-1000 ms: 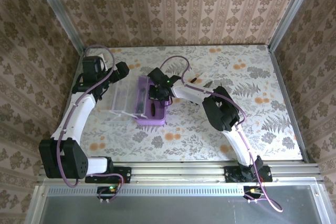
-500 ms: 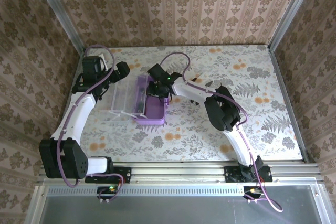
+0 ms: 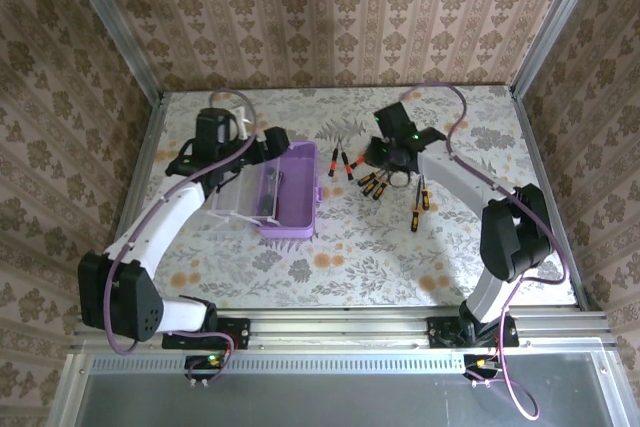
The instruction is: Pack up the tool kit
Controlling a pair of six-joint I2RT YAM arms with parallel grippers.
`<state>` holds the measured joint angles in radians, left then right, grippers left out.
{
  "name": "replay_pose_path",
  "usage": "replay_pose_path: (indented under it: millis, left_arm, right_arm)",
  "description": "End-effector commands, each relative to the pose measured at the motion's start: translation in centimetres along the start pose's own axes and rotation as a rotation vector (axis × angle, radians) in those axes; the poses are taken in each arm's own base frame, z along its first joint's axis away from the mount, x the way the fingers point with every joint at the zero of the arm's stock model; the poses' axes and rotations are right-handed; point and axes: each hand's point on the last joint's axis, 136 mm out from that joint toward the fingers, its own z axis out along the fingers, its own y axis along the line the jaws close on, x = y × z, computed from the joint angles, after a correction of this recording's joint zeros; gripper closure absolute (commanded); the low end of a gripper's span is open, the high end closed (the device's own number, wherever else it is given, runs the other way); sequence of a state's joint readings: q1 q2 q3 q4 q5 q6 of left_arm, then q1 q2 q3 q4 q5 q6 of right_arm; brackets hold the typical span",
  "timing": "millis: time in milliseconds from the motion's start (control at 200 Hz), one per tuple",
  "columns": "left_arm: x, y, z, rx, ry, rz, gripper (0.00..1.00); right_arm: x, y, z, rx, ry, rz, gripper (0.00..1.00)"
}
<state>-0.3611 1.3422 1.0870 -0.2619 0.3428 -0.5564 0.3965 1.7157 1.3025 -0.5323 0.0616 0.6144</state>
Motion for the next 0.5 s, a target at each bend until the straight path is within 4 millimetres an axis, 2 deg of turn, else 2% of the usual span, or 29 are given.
replay_pose_path:
  millis: [0,50,75,205,495]
  left_arm:
    - [2.2,-3.3,1.4,0.096,0.073,0.070,0.00]
    - [2.5,-3.4,1.6,0.092,0.091,0.080,0.00]
    - [3.4,-4.4,1.8,0.109,0.112,0.102,0.00]
    - [3.2,-4.6,1.5,0.105,0.099,0.118,0.00]
    - [2.8,-5.1,0.8,0.115,0.078,0.126,0.00]
  right_arm:
    - [5.0,-4.8,1.0,0.138,0.134,-0.050,0.60]
    - [6.2,-5.7,1.3,0.155,0.165,-0.050,0.59]
    - [6.7,-6.0,1.5,0.163,0.178,-0.052,0.59]
    - [8.8,-7.8,2.1,0.216,0.215,-0.035,0.59]
    - [9.8,-10.5,0.7,0.296,0.196,-0.045,0.59]
